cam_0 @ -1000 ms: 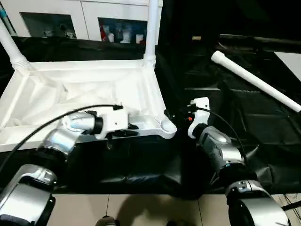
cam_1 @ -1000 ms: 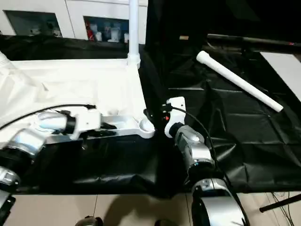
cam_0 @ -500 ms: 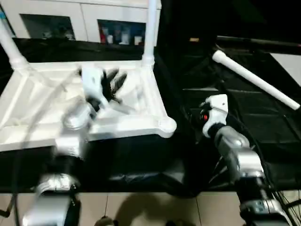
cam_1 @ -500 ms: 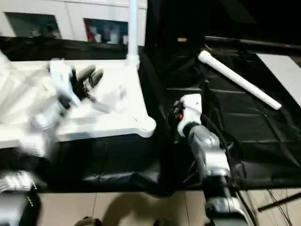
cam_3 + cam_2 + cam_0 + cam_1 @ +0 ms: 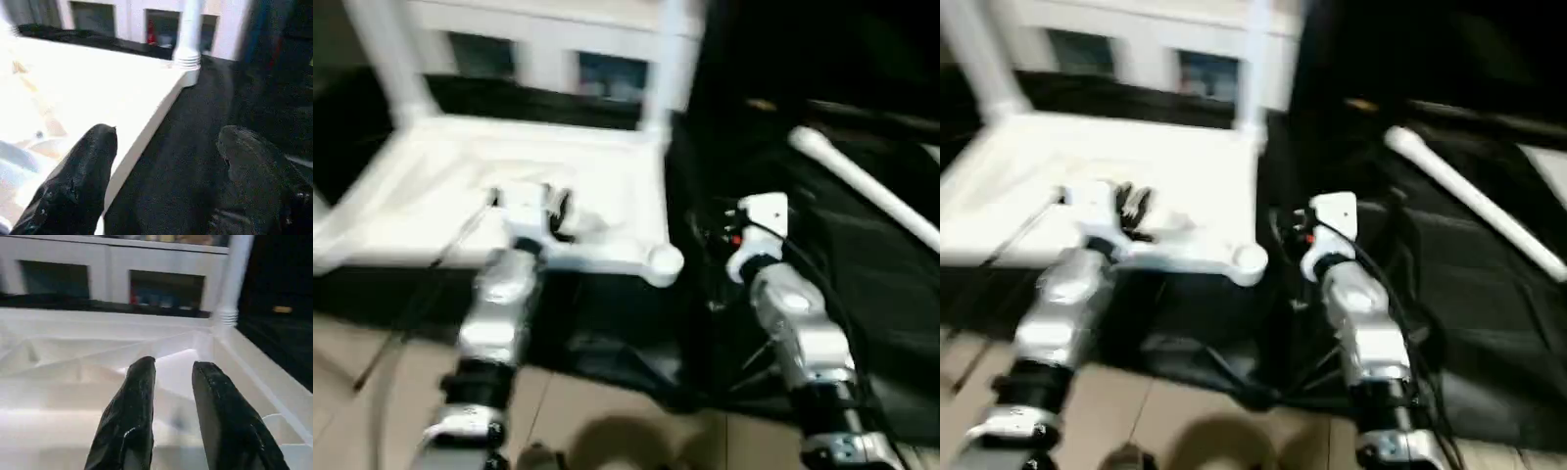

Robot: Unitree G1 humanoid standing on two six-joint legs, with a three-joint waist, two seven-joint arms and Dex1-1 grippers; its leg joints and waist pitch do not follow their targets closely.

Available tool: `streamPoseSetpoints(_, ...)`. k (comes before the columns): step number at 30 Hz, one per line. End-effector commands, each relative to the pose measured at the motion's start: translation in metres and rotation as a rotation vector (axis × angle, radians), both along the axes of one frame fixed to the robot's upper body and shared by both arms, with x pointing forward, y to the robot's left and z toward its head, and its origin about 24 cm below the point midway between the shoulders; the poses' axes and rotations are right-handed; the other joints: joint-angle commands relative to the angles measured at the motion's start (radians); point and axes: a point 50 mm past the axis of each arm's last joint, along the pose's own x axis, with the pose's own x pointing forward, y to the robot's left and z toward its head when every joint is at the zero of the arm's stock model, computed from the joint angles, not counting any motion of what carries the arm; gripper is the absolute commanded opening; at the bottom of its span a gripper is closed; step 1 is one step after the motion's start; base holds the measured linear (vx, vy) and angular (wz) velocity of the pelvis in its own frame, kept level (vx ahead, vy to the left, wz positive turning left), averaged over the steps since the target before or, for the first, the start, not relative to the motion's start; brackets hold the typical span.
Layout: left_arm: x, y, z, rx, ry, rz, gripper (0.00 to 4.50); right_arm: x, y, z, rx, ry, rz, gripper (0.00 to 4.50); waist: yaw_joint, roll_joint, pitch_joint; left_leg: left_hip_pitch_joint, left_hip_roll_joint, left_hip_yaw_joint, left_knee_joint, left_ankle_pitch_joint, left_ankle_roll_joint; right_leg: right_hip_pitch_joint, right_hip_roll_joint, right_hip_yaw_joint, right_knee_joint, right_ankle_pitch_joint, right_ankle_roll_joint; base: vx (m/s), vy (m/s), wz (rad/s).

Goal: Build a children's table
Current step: Rotate table base

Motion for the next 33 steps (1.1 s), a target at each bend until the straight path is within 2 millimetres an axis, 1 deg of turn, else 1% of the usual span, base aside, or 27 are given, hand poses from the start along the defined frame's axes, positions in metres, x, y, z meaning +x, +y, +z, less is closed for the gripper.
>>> streamPoseSetpoints(1, -0.001, 0.002, 0.0, 0.029, 0.006, 0.032, 1.44, 0.001, 0.001, 0.002, -0.004, 0.003, 0.004, 3.63, -0.028, 0.062, -0.1, 0.118, 0.306, -0.25, -0.201, 0.224, 0.304, -0.061, -0.063, 0.132, 0.113, -0.184, 0.075, -0.006, -0.254, 0.71)
streamPoseSetpoints(2, -0.001, 0.002, 0.0, 0.033, 0.005, 0.04, 1.44, 0.001, 0.002, 0.002, -0.003, 0.004, 0.004, 3.63, -0.057, 0.034, -0.094, 0.111, 0.257, -0.251, -0.173, 0.416, 0.414, -0.135, -0.059, 0.212, 0.193, -0.213, 0.05, -0.006, -0.254, 0.71)
streamPoseSetpoints(3, -0.001, 0.003, 0.0, 0.035, 0.006, 0.044, 1.44, 0.001, 0.002, 0.002, -0.003, 0.004, 0.003, 3.63, -0.035, 0.036, -0.095, 0.12, 0.218, -0.266, -0.156, 0.626, 0.543, -0.168, -0.069, 0.278, 0.193, -0.187, 0.016, -0.006, -0.251, 0.63)
streamPoseSetpoints(4, -0.001, 0.004, 0.0, 0.041, 0.006, 0.058, 1.44, 0.002, 0.002, 0.002, -0.004, 0.005, 0.003, 3.63, -0.042, 0.034, -0.089, 0.092, 0.177, -0.252, -0.161, 0.67, 0.555, -0.156, -0.06, 0.298, 0.182, -0.146, -0.002, -0.068, -0.283, 0.6)
streamPoseSetpoints(6, -0.001, 0.006, 0.0, 0.043, 0.007, 0.072, 1.44, 0.002, 0.002, 0.002, -0.003, 0.006, 0.003, 3.63, -0.038, 0.008, -0.095, 0.05, 0.019, -0.221, -0.159, 0.541, 0.501, -0.079, -0.031, 0.308, 0.061, -0.01, -0.162, -0.07, -0.299, 0.59)
streamPoseSetpoints(7, -0.002, 0.007, 0.001, 0.041, 0.006, 0.079, 1.44, 0.002, 0.001, 0.002, -0.006, 0.007, 0.002, 3.63, 0.0, -0.059, -0.099, -0.109, -0.115, -0.077, 0.037, 0.233, 0.383, 0.061, -0.109, 0.287, -0.07, 0.127, -0.427, -0.055, -0.353, 0.66)
streamPoseSetpoints(8, -0.002, 0.007, 0.001, 0.041, 0.006, 0.08, 1.44, 0.002, 0.001, 0.002, -0.007, 0.007, 0.001, 3.63, 0.03, -0.04, -0.096, -0.095, -0.09, -0.031, 0.095, 0.078, 0.276, 0.054, -0.155, 0.279, -0.102, 0.038, -0.459, -0.055, -0.353, 0.66)
streamPoseSetpoints(10, -0.002, 0.008, 0.001, 0.042, 0.006, 0.08, 1.44, 0.002, -0.001, 0.002, -0.006, 0.006, -0.01, 3.63, 0.019, -0.037, -0.069, -0.071, -0.036, -0.002, 0.103, -0.077, 0.096, 0.028, -0.201, 0.22, -0.128, -0.171, -0.338, -0.087, -0.33, 0.62)
streamPoseSetpoints(11, -0.002, 0.008, 0.001, 0.042, 0.006, 0.08, 1.44, 0.002, -0.001, 0.002, -0.006, 0.006, -0.013, 3.63, 0.014, -0.034, -0.073, -0.064, -0.017, 0.003, 0.082, -0.113, 0.077, 0.048, -0.221, 0.221, -0.134, -0.24, -0.295, -0.092, -0.312, 0.6)
streamPoseSetpoints(12, -0.002, 0.009, 0.002, 0.05, 0.006, 0.09, 1.44, 0.003, -0.006, 0.0, -0.006, 0.012, -0.038, 3.63, 0.009, 0.018, -0.085, -0.063, 0.054, -0.021, -0.026, -0.053, 0.11, 0.129, -0.231, 0.166, -0.154, -0.287, -0.137, -0.067, -0.282, 0.63)
streamPoseSetpoints(13, -0.003, 0.01, 0.002, 0.054, 0.006, 0.095, 1.44, 0.003, -0.007, 0.0, -0.004, 0.015, -0.045, 3.63, -0.021, 0.06, -0.103, 0.014, 0.189, -0.173, -0.177, 0.118, 0.225, 0.084, -0.096, 0.083, -0.016, -0.116, 0.017, -0.049, -0.296, 0.64)
streamPoseSetpoints(14, -0.003, 0.01, 0.002, 0.057, 0.006, 0.097, 1.44, 0.003, -0.009, 0.0, -0.002, 0.014, -0.054, 3.63, -0.046, 0.07, -0.108, 0.077, 0.25, -0.25, -0.204, 0.228, 0.335, -0.009, -0.055, 0.114, 0.105, -0.143, 0.056, -0.049, -0.296, 0.64)
streamPoseSetpoints(15, -0.003, 0.01, 0.002, 0.057, 0.006, 0.097, 1.44, 0.003, -0.009, 0.0, -0.002, 0.014, -0.054, 3.63, -0.062, 0.043, -0.108, 0.123, 0.25, -0.285, -0.171, 0.479, 0.484, -0.122, -0.053, 0.203, 0.179, -0.243, 0.03, -0.041, -0.304, 0.65)
streamPoseSetpoints(16, -0.003, 0.011, 0.002, 0.06, 0.006, 0.101, 1.44, 0.003, -0.011, -0.001, -0.002, 0.016, -0.065, 3.63, -0.058, 0.048, -0.093, 0.087, 0.196, -0.287, -0.17, 0.623, 0.562, -0.138, -0.053, 0.268, 0.202, -0.224, 0.003, -0.062, -0.293, 0.59)
streamPoseSetpoints(17, -0.002, 0.011, 0.003, 0.061, 0.006, 0.101, 1.44, 0.003, -0.011, -0.001, -0.002, 0.016, -0.066, 3.63, -0.053, 0.049, -0.092, 0.07, 0.157, -0.275, -0.179, 0.633, 0.556, -0.131, -0.041, 0.281, 0.194, -0.201, -0.003, -0.062, -0.293, 0.59)
streamPoseSetpoints(18, -0.002, 0.011, 0.003, 0.062, 0.006, 0.103, 1.44, 0.003, -0.012, -0.001, -0.002, 0.017, -0.073, 3.63, -0.05, 0.036, -0.089, 0.03, 0.057, -0.239, -0.194, 0.503, 0.49, -0.087, -0.009, 0.291, 0.131, -0.132, -0.056, -0.113, -0.305, 0.56)
streamPoseSetpoints(20, -0.002, 0.012, 0.003, 0.067, 0.006, 0.112, 1.44, 0.003, -0.016, -0.002, 0.009, 0.015, -0.108, 3.63, -0.039, -0.008, -0.086, -0.028, -0.056, -0.204, -0.169, 0.243, 0.408, 0.011, -0.053, 0.297, -0.017, -0.049, -0.335, -0.122, -0.378, 0.62)
streamPoseSetpoints(21, -0.002, 0.013, 0.003, 0.069, 0.007, 0.116, 1.44, 0.003, -0.018, -0.001, 0.012, 0.008, -0.135, 3.63, 0.005, -0.045, -0.085, -0.074, -0.115, -0.057, 0.063, 0.053, 0.259, 0.033, -0.129, 0.286, -0.129, -0.133, -0.474, -0.133, -0.402, 0.68)
streamPoseSetpoints(23, -0.001, 0.014, 0.003, 0.071, 0.005, 0.126, 1.44, 0.004, -0.023, -0.001, 0.053, 0.007, -0.186, 3.63, -0.006, -0.049, -0.069, -0.055, -0.079, 0.006, 0.114, -0.116, 0.079, 0.012, -0.11, 0.31, -0.13, -0.272, -0.338, -0.137, -0.35, 0.53)
streamPoseSetpoints(25, -0.001, 0.014, 0.003, 0.071, 0.005, 0.128, 1.44, 0.004, -0.025, -0.001, 0.074, 0.01, -0.196, 3.63, -0.003, -0.043, -0.073, -0.027, -0.064, 0.012, 0.065, -0.196, 0.062, 0.057, -0.138, 0.333, -0.139, -0.362, -0.219, -0.111, -0.32, 0.15)
streamPoseSetpoints(26, -0.001, 0.014, 0.004, 0.072, 0.005, 0.129, 1.44, 0.004, -0.027, -0.002, 0.072, 0.018, -0.208, 3.63, -0.004, -0.009, -0.079, -0.005, -0.039, -0.01, -0.019, -0.156, 0.092, 0.087, -0.136, 0.342, -0.165, -0.36, -0.106, -0.106, -0.308, 0.1)
streamPoseSetpoints(27, -0.001, 0.014, 0.004, 0.071, 0.008, 0.13, 1.44, 0.005, -0.028, -0.003, 0.073, 0.025, -0.216, 3.63, 0.001, 0.039, -0.096, 0.075, 0.056, -0.051, -0.133, 0.02, 0.123, 0.07, -0.064, 0.272, -0.169, -0.239, 0.067, -0.099, -0.306, 0.19)
streamPoseSetpoints(28, -0.001, 0.015, 0.004, 0.071, 0.008, 0.13, 1.44, 0.005, -0.028, -0.003, 0.074, 0.028, -0.22, 3.63, -0.029, 0.055, -0.119, 0.171, 0.37, -0.233, -0.233, 0.368, 0.244, -0.086, -0.065, 0.209, 0.087, -0.206, 0.209, -0.087, -0.31, 0.07)
streamPoseSetpoints(29, -0.001, 0.015, 0.004, 0.071, 0.008, 0.13, 1.44, 0.005, -0.028, -0.003, 0.074, 0.028, -0.22, 3.63, -0.041, 0.031, -0.121, 0.188, 0.381, -0.225, -0.209, 0.539, 0.291, -0.15, -0.085, 0.231, 0.163, -0.236, 0.218, -0.087, -0.31, 0.07)
streamPoseSetpoints(30, -0.001, 0.015, 0.004, 0.071, 0.006, 0.129, 1.44, 0.005, -0.03, -0.003, 0.074, 0.038, -0.232, 3.63, -0.033, 0.036, -0.11, 0.158, 0.256, -0.144, -0.172, 0.807, 0.349, -0.199, -0.083, 0.264, 0.21, -0.108, 0.151, -0.072, -0.258, -0.06)
streamPoseSetpoints(32, -0.002, 0.016, 0.002, 0.095, 0.032, 0.119, 1.44, 0.007, -0.034, -0.003, 0.108, 0.065, -0.254, 3.63, -0.038, 0.014, -0.108, 0.098, 0.092, -0.045, -0.16, 0.808, 0.498, -0.139, -0.051, 0.287, 0.083, 0.125, 0.062, -0.073, -0.256, -0.04)
streamPoseSetpoints(33, -0.002, 0.015, 0.001, 0.103, 0.041, 0.104, 1.44, 0.007, -0.036, -0.002, 0.134, 0.071, -0.25, 3.63, -0.049, -0.051, -0.123, 0.055, -0.027, 0.012, -0.12, 0.542, 0.451, -0.057, -0.06, 0.309, -0.026, 0.293, -0.017, -0.069, -0.286, -0.07)
